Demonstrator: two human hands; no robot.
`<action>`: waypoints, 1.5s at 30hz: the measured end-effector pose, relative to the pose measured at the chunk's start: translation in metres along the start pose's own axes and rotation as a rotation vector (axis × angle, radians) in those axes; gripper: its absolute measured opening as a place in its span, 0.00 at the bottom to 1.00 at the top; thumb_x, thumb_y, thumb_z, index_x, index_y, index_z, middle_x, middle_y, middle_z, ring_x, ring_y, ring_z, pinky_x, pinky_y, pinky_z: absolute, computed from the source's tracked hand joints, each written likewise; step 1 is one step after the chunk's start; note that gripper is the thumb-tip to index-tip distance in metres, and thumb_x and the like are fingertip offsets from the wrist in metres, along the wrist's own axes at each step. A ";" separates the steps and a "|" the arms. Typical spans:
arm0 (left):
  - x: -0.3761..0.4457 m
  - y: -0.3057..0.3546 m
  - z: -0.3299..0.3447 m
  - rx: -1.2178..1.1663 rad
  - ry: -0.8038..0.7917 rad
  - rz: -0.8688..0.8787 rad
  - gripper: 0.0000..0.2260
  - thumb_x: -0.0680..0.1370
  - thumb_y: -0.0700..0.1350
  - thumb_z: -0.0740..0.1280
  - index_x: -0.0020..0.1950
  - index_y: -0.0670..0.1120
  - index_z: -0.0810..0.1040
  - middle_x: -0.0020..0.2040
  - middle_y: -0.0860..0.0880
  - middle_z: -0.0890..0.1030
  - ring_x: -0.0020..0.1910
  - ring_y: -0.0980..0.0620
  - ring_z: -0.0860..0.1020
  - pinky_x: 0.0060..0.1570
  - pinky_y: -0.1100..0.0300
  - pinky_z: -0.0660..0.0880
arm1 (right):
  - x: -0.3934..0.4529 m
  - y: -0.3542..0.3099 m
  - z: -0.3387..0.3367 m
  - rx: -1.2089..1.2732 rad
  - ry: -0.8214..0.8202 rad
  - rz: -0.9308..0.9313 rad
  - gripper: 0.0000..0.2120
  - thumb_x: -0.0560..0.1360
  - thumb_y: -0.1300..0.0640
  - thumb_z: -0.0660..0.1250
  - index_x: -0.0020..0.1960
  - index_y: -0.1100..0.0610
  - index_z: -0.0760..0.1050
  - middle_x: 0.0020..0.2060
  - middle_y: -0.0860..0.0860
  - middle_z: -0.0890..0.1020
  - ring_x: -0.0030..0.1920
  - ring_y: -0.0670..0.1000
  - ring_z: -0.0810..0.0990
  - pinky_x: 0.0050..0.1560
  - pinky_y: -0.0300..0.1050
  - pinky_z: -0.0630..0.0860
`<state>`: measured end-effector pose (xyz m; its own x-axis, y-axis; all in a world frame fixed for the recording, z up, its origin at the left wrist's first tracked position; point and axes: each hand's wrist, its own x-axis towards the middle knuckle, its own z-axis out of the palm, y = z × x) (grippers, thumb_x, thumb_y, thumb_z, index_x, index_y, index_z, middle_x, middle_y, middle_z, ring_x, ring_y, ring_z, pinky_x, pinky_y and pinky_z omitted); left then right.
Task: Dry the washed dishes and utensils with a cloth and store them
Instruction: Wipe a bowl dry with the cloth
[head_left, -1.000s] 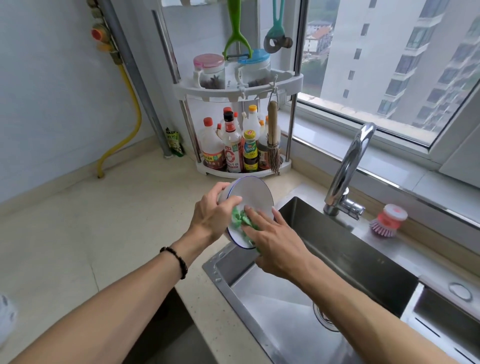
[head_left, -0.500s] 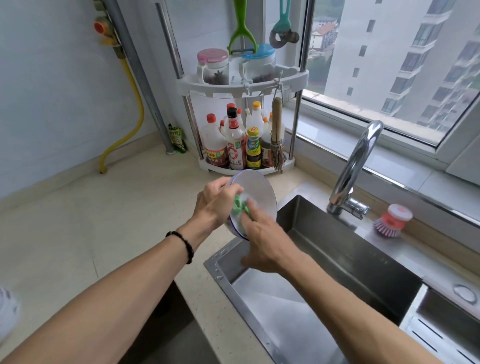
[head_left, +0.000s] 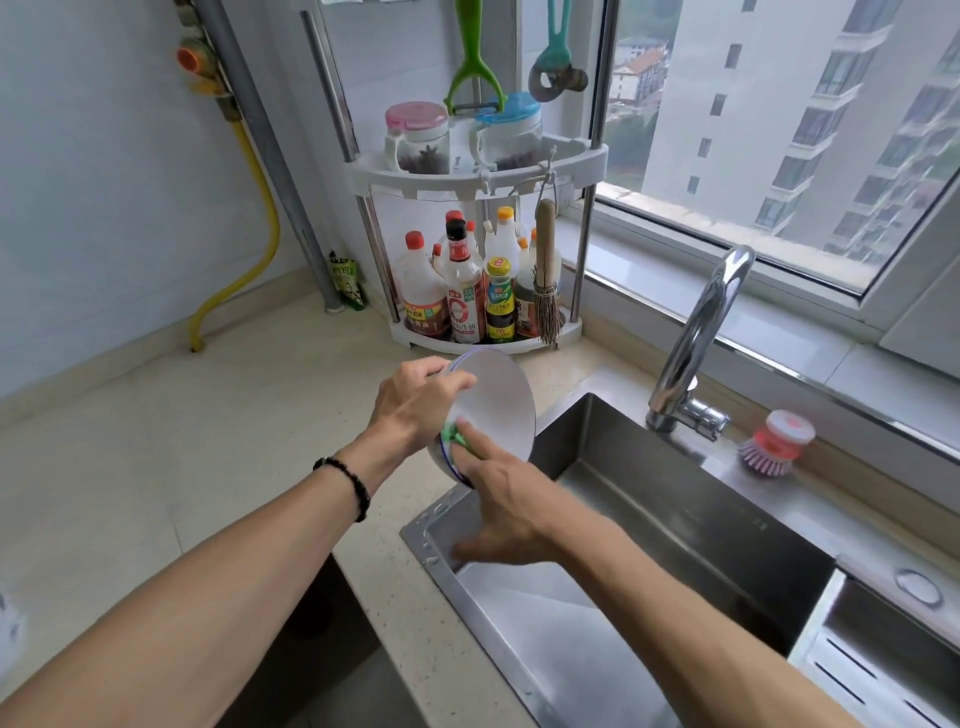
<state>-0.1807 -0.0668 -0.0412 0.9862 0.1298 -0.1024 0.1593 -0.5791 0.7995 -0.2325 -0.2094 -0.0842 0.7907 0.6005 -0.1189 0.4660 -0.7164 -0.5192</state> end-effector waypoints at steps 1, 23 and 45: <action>0.000 -0.003 0.000 -0.001 -0.013 -0.003 0.15 0.72 0.57 0.67 0.41 0.46 0.81 0.35 0.50 0.79 0.38 0.50 0.75 0.37 0.56 0.66 | -0.001 0.002 0.002 -0.039 -0.001 -0.030 0.45 0.69 0.49 0.75 0.79 0.58 0.58 0.82 0.52 0.46 0.77 0.57 0.61 0.74 0.47 0.65; -0.009 -0.010 -0.004 -0.172 -0.090 -0.136 0.17 0.66 0.56 0.65 0.42 0.42 0.79 0.38 0.46 0.79 0.39 0.44 0.76 0.39 0.54 0.69 | -0.009 0.023 0.016 -0.282 0.257 -0.075 0.16 0.66 0.62 0.71 0.53 0.53 0.80 0.55 0.50 0.81 0.48 0.56 0.77 0.43 0.45 0.68; -0.010 -0.025 0.001 1.059 -0.523 0.522 0.13 0.75 0.58 0.72 0.51 0.50 0.84 0.47 0.51 0.83 0.53 0.50 0.77 0.73 0.51 0.61 | -0.029 0.065 -0.016 -0.044 0.353 0.079 0.30 0.73 0.69 0.69 0.73 0.55 0.72 0.65 0.53 0.79 0.63 0.55 0.74 0.64 0.49 0.74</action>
<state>-0.1942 -0.0549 -0.0608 0.8038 -0.4934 -0.3323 -0.5280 -0.8491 -0.0164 -0.2188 -0.2796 -0.1007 0.9097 0.3888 0.1458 0.4085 -0.7748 -0.4825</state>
